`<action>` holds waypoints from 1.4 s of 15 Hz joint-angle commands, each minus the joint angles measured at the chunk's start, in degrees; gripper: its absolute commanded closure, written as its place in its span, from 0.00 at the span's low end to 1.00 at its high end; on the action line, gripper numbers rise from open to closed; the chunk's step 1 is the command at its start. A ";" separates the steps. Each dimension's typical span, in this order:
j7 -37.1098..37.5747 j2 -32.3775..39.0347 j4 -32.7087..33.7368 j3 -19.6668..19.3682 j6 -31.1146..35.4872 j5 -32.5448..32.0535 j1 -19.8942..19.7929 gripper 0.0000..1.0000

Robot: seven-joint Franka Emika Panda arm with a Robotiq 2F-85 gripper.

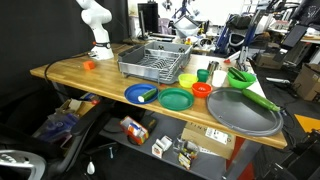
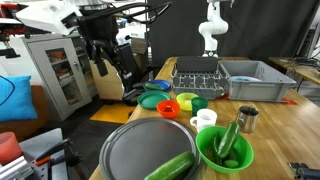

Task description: Pick the orange bowl and put it on the tray

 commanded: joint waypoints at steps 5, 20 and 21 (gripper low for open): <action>-0.24 0.00 0.08 0.58 -0.20 0.38 -0.53 0.00; 33.43 34.70 18.36 9.39 11.61 -2.86 -4.36 0.00; 33.42 34.08 18.18 9.54 11.53 -2.84 -4.35 0.00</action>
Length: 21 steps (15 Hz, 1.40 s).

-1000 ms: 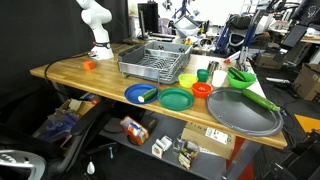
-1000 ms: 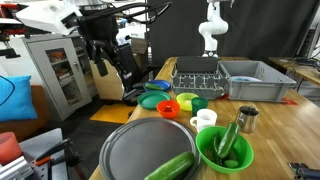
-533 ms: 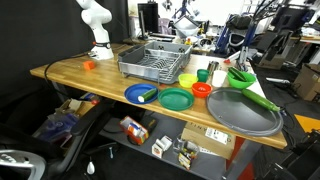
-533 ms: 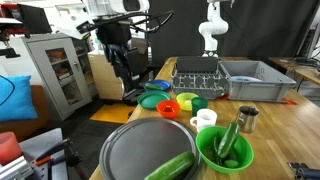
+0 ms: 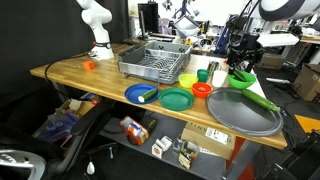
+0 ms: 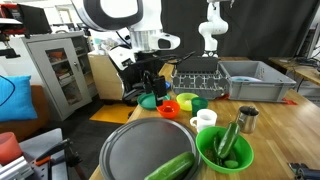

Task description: Pick the orange bowl and put it on the tray

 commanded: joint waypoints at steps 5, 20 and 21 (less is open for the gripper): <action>0.01 -2.30 -1.12 1.04 -0.39 -0.03 -0.95 0.00; 38.48 18.50 15.31 -2.07 1.65 -2.55 6.00 0.00; 42.69 20.51 16.45 -3.06 1.76 -3.10 7.37 0.00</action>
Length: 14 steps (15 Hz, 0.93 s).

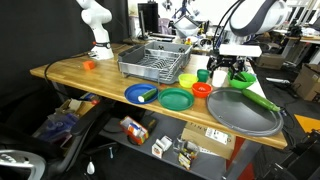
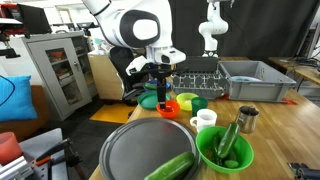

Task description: Pick the orange bowl and put it on the tray

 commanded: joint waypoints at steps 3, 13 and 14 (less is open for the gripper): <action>21.80 10.73 7.10 -5.65 -0.66 -1.86 7.11 0.00; 37.66 14.52 10.13 -5.13 -0.92 2.00 6.69 0.34; 38.33 14.65 10.23 -5.16 -0.96 2.11 6.81 0.41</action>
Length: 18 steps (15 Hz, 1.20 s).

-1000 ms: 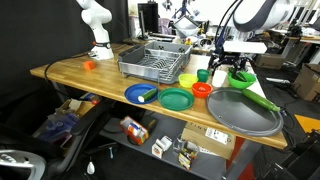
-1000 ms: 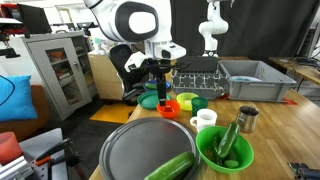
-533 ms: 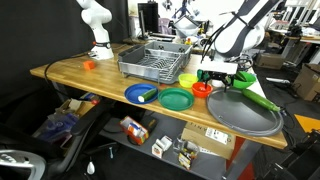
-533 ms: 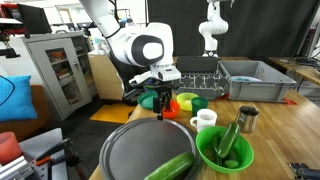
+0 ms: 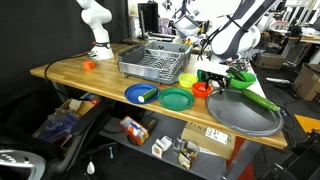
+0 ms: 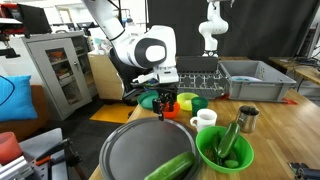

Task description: Pick the orange bowl and put it on the tray

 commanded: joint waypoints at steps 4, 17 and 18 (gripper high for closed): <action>3.86 1.36 1.70 0.86 -1.16 0.97 -0.63 0.70; 6.99 -1.17 1.47 -0.40 -2.16 -1.54 0.55 0.98; 6.91 -2.06 0.40 -0.54 -2.26 -1.84 0.52 0.98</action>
